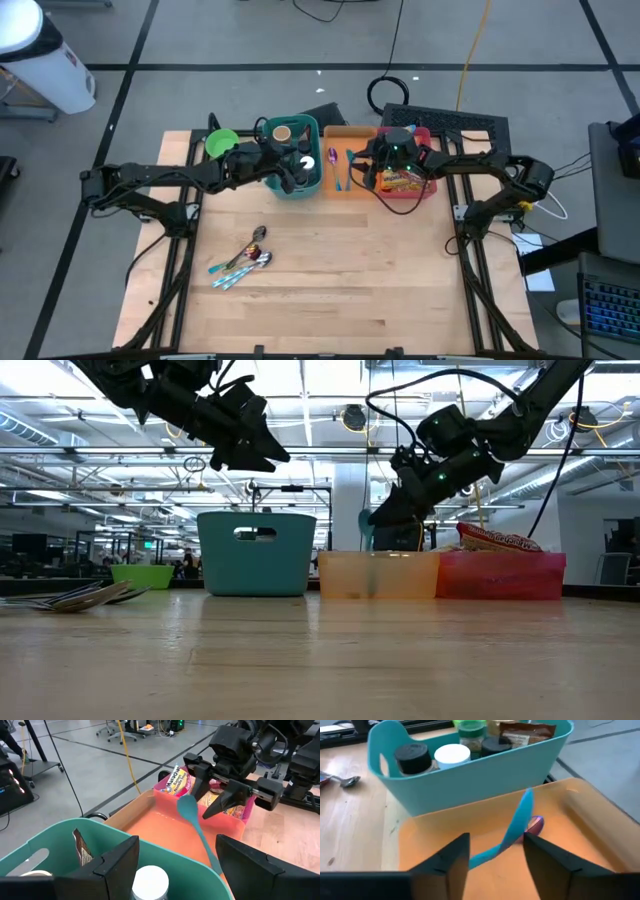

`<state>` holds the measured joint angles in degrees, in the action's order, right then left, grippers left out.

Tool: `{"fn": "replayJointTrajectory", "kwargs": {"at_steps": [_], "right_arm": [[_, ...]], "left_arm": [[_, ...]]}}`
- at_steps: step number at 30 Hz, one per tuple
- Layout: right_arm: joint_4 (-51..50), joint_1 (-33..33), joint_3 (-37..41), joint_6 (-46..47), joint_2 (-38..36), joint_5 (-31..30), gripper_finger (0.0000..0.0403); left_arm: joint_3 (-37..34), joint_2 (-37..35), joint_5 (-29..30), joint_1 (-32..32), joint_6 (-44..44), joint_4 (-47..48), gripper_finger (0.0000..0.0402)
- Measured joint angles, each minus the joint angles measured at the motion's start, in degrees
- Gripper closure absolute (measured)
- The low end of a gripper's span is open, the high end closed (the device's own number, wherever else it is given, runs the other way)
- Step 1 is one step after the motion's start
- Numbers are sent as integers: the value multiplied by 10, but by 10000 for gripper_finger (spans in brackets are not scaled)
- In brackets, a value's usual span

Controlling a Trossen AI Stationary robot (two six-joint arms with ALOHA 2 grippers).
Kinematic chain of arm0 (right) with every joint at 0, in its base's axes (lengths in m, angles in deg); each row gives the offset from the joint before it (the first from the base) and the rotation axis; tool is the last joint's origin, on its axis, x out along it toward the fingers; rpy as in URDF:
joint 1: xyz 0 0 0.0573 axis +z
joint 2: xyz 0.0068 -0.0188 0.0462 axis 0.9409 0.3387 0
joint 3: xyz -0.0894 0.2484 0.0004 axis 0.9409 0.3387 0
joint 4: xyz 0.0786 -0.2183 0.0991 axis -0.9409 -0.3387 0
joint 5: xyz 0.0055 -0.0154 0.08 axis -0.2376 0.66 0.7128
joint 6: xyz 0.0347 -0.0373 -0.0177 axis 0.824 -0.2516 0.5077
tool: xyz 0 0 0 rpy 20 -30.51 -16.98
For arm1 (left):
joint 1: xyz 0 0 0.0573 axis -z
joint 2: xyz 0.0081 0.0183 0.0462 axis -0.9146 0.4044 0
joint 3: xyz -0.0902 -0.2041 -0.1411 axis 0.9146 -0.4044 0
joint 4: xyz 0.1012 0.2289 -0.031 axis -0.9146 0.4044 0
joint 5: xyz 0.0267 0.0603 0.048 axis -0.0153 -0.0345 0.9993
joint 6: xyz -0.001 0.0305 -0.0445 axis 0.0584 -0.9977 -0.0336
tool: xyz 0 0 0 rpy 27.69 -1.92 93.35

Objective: Pick & Place Food Item
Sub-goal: Put the blue baby spoon into the orange bin, then adjust the green bin

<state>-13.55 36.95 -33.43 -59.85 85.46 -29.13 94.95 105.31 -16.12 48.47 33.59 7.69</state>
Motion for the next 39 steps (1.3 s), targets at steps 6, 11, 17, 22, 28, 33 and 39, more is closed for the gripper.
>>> {"fn": "replayJointTrajectory", "kwargs": {"at_steps": [6, 11, 17, 22, 28, 33, 39], "right_arm": [[3, 11, 0, 0, 0, -67, 164], [10, 24, 0, -23, 0, -87, 129], [26, 42, 0, -26, 0, -87, 118], [28, 45, 0, -26, 0, -86, 122], [30, 45, 0, -26, -1, -86, 125], [30, 45, 0, -26, -1, -85, 125], [29, 45, -1, -25, -1, -85, 128]], "left_arm": [[0, 0, 0, 0, 2, 0, 130], [0, 0, 0, 0, 4, 1, 130], [0, 0, -25, 6, 35, 58, 130], [0, -28, -61, 18, 111, 235, 130], [1, -47, -63, 69, 239, 426, 130], [1, -47, -42, 131, 286, 472, 131], [-1, -44, 4, 148, 246, 398, 130]]}}
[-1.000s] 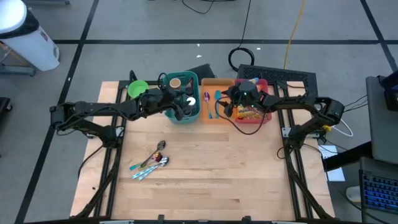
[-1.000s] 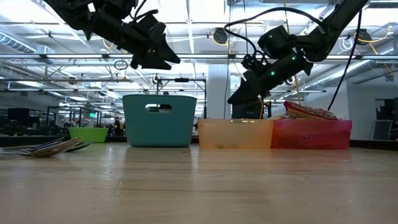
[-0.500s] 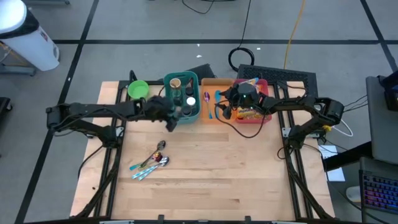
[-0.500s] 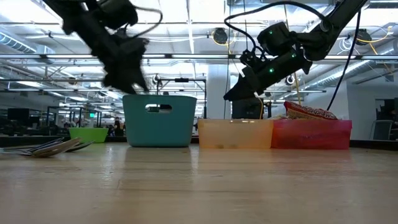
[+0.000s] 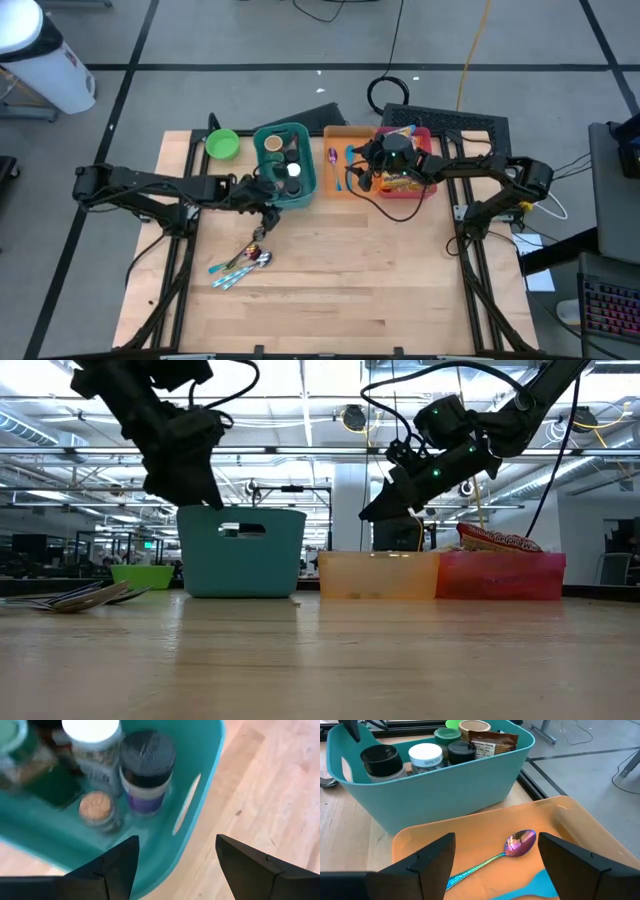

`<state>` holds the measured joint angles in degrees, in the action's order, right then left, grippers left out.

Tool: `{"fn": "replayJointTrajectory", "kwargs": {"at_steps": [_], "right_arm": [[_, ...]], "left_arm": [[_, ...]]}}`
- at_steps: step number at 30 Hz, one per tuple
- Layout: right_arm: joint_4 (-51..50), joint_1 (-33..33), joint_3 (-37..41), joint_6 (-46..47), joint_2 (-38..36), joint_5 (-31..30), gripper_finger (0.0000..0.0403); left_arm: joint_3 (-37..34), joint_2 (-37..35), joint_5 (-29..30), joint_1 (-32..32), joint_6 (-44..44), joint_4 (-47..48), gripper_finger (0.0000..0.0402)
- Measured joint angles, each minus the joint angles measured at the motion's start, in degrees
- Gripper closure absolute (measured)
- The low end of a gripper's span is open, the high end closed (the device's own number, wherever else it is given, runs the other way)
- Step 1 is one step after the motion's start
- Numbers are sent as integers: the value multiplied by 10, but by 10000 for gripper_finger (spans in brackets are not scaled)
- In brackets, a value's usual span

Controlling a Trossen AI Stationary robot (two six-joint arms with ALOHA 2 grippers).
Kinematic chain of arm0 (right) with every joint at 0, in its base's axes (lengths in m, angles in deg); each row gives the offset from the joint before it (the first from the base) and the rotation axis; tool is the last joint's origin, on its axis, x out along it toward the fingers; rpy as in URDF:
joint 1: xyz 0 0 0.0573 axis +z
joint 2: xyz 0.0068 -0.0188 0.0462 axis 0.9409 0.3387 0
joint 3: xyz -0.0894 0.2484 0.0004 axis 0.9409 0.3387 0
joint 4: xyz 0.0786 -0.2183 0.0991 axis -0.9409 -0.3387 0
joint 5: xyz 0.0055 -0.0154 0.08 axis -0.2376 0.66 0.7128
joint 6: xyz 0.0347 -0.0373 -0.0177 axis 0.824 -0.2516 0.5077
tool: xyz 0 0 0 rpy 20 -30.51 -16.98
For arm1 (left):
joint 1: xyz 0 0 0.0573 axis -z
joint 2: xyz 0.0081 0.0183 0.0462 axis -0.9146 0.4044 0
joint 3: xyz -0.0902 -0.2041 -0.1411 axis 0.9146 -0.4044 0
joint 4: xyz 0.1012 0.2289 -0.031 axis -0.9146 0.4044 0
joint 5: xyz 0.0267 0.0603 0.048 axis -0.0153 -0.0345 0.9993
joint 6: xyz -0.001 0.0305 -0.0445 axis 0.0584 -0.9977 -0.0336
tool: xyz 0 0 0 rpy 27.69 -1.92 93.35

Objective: Pick & Place Food Item
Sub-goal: Adjust the green bin

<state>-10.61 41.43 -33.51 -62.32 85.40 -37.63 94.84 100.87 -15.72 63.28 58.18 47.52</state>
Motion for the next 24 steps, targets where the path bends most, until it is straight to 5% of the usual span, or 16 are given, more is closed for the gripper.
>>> {"fn": "replayJointTrajectory", "kwargs": {"at_steps": [5, 13, 19, 24], "right_arm": [[-5, 0, 0, 1, 0, 0, 128], [-7, 0, 0, 0, 0, 0, 131], [-12, 0, 0, 0, 0, 0, 132], [-8, 0, 0, -1, 0, 0, 133]], "left_arm": [[1, 0, 5, -15, -20, -11, 131], [48, -84, 116, -24, -35, 22, 131], [14, -132, 183, -18, 186, 205, 131], [-75, -131, 178, -19, 293, 168, 134]]}}
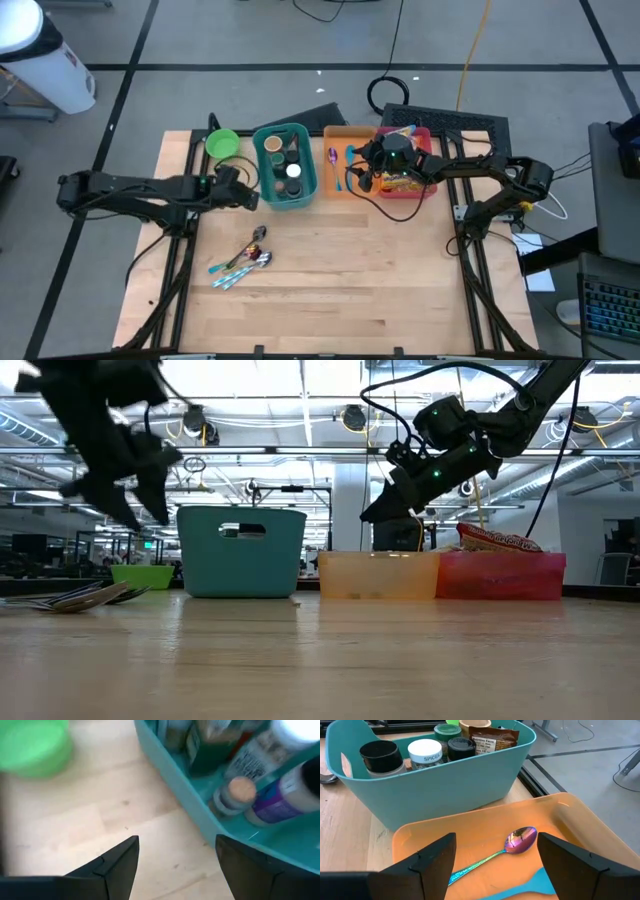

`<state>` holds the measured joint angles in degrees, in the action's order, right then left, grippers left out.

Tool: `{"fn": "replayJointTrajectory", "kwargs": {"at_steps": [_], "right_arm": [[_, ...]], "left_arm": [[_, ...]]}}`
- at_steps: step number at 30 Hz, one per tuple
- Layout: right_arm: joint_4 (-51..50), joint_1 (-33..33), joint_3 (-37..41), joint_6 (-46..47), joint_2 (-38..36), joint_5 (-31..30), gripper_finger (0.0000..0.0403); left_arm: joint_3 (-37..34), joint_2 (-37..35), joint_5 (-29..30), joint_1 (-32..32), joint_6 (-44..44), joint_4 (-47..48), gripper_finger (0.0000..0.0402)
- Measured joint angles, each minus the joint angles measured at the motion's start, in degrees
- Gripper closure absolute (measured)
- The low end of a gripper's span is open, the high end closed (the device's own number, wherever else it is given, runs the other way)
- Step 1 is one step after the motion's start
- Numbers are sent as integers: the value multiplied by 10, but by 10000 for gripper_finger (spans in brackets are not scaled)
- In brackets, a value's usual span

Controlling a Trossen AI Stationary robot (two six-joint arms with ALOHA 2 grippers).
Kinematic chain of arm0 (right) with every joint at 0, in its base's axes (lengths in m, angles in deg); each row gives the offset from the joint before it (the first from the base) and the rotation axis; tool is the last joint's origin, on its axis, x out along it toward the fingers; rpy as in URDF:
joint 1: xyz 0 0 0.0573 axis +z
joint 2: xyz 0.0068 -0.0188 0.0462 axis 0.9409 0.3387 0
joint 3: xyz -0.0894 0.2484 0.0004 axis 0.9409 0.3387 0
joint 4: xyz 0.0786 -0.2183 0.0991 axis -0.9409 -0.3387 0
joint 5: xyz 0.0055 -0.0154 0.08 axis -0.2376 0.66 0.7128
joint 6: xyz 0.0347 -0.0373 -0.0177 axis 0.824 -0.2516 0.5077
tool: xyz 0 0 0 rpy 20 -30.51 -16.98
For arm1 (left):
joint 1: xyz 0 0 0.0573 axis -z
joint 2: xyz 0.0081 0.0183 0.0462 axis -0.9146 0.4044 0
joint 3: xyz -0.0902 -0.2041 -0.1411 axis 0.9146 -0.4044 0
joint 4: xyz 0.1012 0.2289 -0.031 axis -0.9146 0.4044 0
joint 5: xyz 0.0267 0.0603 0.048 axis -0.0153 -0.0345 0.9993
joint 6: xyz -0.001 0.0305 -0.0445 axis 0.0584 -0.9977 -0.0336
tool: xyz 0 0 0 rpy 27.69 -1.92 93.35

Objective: Pick & Place Food Item
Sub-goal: Adjust the green bin

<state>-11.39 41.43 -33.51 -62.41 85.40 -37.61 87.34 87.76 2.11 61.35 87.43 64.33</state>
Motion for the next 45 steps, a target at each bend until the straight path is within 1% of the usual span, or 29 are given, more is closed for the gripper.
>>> {"fn": "replayJointTrajectory", "kwargs": {"at_steps": [2, 4, 7, 10, 14, 21, 24, 28, 31, 35, 39, 45], "right_arm": [[0, 0, 0, 0, 0, 0, 133], [0, 0, 0, 0, 0, 0, 133], [1, 0, 0, 0, 0, 0, 133], [2, 0, 0, 1, 0, 0, 133], [3, 0, 0, 2, 0, 0, 133], [3, 0, 0, 2, 0, 0, 133], [2, 0, 0, 2, 0, 0, 133], [1, 0, 0, 2, 0, 0, 133], [1, 0, 0, 2, 0, 0, 133], [1, 0, 0, 3, 0, 0, 133], [2, 0, 0, 3, 0, 0, 133], [1, 0, 0, 3, 0, 0, 133]], "left_arm": [[-40, 3, -4, -1, 3, -73, 146], [-76, 14, 5, -7, -8, -152, 162], [-119, 18, 31, -23, -24, -221, 187], [-146, 39, 51, -43, -32, -288, 207], [-157, 64, 45, -71, -69, -348, 225], [-159, 122, 21, -104, -200, -500, 237], [-159, 138, 22, -117, -235, -537, 236], [-158, 150, 23, -139, -266, -554, 236], [-158, 154, 17, -154, -272, -556, 236], [-158, 157, 42, -176, -271, -553, 236], [-158, 156, 51, -197, -270, -566, 236], [-158, 156, 52, -220, -298, -592, 236]]}}
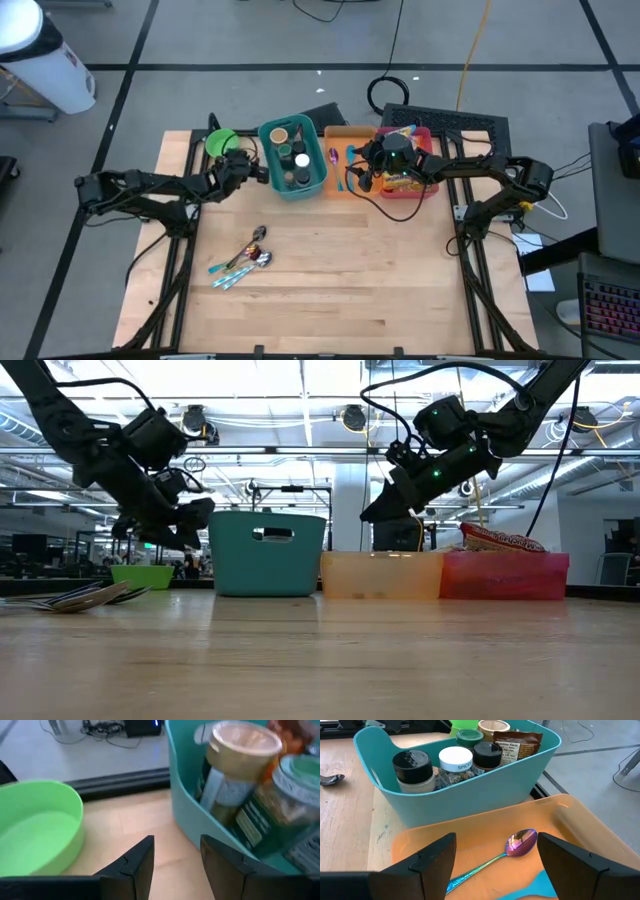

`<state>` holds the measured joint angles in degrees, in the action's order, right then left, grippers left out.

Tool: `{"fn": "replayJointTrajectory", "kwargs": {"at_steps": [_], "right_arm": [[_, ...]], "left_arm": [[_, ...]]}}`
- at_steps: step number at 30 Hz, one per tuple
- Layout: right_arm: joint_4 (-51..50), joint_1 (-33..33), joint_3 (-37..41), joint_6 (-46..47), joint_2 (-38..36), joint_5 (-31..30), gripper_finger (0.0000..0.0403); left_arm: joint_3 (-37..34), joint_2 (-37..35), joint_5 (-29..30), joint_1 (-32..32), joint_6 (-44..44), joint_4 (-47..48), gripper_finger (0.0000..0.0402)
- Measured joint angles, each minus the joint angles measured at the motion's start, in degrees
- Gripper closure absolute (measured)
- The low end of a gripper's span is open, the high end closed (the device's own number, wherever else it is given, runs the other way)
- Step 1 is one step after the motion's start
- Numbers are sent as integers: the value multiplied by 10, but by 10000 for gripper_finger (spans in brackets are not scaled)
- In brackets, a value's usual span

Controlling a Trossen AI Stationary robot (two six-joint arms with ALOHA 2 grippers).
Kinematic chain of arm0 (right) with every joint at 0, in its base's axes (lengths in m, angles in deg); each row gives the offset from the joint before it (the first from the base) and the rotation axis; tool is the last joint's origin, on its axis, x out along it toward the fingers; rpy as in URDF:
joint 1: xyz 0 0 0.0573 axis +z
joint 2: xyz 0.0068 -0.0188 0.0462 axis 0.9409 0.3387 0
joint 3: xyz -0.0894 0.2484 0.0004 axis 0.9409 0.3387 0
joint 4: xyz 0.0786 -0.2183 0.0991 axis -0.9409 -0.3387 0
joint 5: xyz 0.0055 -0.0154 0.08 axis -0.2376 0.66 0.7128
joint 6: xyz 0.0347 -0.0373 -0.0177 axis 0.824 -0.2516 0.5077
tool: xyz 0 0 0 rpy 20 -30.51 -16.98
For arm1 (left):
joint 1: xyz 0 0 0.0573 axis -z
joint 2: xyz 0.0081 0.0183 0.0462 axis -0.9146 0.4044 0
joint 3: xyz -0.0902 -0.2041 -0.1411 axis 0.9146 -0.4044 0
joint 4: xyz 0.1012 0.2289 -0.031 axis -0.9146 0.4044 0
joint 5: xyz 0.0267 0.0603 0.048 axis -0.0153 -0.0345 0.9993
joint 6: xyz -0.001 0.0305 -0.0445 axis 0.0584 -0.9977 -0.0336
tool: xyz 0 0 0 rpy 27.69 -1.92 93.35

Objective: Pick & Place Food Item
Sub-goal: Adjust the green bin

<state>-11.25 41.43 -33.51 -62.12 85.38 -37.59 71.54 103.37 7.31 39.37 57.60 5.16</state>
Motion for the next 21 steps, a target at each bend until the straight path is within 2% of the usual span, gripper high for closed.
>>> {"fn": "replayJointTrajectory", "kwargs": {"at_steps": [12, 16, 21], "right_arm": [[3, 0, 0, 0, 0, 0, 133], [8, 0, 0, 0, 0, 0, 133], [11, 0, 0, 0, 0, 0, 133]], "left_arm": [[0, 0, 0, -68, 9, -71, 236], [10, 0, -19, -89, 12, -83, 236], [35, 41, -26, -108, -1, -92, 236]]}}
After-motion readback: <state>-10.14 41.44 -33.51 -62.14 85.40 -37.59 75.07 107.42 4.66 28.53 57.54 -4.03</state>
